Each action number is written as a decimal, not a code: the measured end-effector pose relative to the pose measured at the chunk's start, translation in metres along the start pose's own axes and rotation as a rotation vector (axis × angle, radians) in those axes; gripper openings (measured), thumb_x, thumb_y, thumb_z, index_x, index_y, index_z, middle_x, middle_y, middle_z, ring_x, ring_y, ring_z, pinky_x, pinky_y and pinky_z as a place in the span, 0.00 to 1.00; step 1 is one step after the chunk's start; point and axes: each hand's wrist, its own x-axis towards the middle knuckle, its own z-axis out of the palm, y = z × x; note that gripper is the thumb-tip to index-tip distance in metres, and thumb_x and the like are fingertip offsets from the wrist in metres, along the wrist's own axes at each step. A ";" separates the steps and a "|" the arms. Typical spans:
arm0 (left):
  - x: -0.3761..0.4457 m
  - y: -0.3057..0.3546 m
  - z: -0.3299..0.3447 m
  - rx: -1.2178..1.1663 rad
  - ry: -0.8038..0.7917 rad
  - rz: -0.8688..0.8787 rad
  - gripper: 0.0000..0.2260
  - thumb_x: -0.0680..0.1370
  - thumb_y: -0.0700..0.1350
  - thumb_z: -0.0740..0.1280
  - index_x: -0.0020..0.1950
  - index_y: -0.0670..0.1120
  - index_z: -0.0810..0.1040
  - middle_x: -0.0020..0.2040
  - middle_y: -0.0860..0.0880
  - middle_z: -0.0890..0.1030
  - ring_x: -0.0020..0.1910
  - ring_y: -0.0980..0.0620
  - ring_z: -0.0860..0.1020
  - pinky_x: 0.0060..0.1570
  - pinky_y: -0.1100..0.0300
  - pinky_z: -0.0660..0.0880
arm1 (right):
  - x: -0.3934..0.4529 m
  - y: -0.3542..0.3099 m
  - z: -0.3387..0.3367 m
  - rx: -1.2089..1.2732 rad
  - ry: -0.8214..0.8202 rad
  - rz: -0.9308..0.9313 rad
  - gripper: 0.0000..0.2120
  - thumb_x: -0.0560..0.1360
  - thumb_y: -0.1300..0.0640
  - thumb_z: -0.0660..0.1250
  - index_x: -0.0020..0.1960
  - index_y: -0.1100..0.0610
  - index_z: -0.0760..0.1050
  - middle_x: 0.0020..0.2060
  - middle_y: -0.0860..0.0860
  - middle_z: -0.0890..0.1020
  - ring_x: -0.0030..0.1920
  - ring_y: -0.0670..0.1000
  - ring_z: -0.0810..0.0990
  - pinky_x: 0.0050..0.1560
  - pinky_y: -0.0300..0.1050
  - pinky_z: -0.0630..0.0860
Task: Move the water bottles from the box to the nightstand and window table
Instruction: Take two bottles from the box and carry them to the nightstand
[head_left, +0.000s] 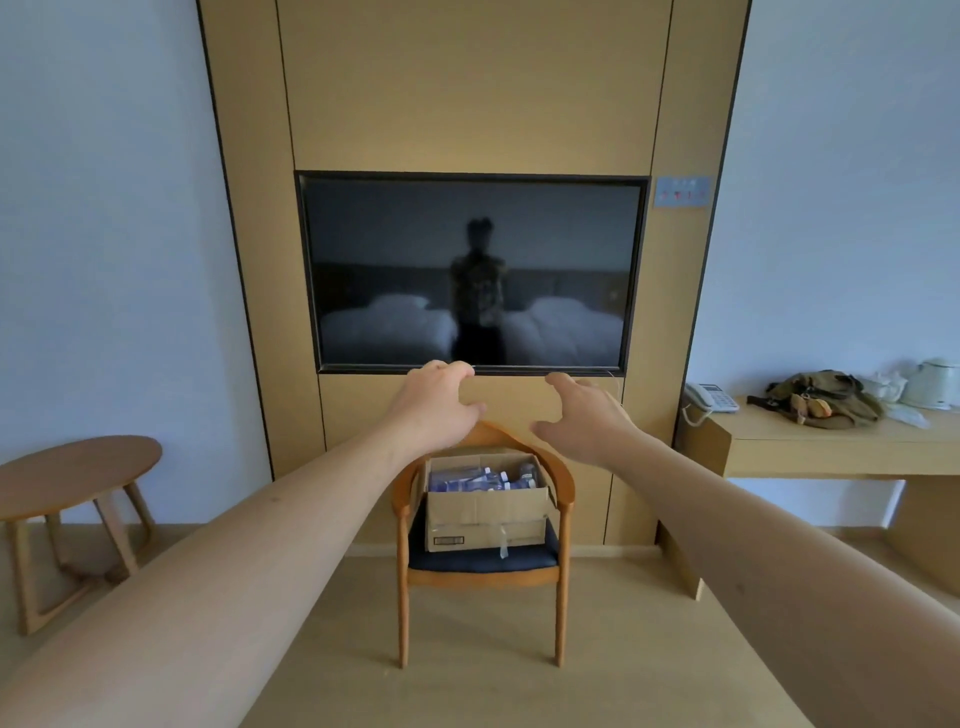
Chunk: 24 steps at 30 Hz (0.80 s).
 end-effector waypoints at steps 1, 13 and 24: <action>0.024 -0.011 0.004 0.007 0.004 0.015 0.25 0.80 0.54 0.69 0.76 0.52 0.71 0.74 0.48 0.73 0.72 0.43 0.72 0.66 0.48 0.73 | 0.022 0.001 0.007 -0.003 0.002 0.012 0.36 0.76 0.44 0.71 0.78 0.49 0.61 0.71 0.55 0.74 0.67 0.60 0.74 0.56 0.50 0.74; 0.250 -0.106 0.081 -0.024 -0.107 0.035 0.25 0.80 0.52 0.69 0.76 0.50 0.71 0.74 0.47 0.73 0.70 0.44 0.73 0.63 0.54 0.72 | 0.252 0.029 0.075 -0.027 0.015 0.092 0.36 0.79 0.45 0.69 0.81 0.49 0.58 0.76 0.55 0.68 0.71 0.59 0.72 0.60 0.49 0.73; 0.454 -0.176 0.188 0.033 -0.134 -0.073 0.24 0.79 0.52 0.68 0.74 0.51 0.73 0.72 0.48 0.73 0.71 0.44 0.71 0.67 0.50 0.72 | 0.482 0.126 0.158 0.012 -0.052 0.104 0.36 0.78 0.45 0.69 0.81 0.50 0.58 0.72 0.56 0.71 0.64 0.59 0.77 0.47 0.45 0.73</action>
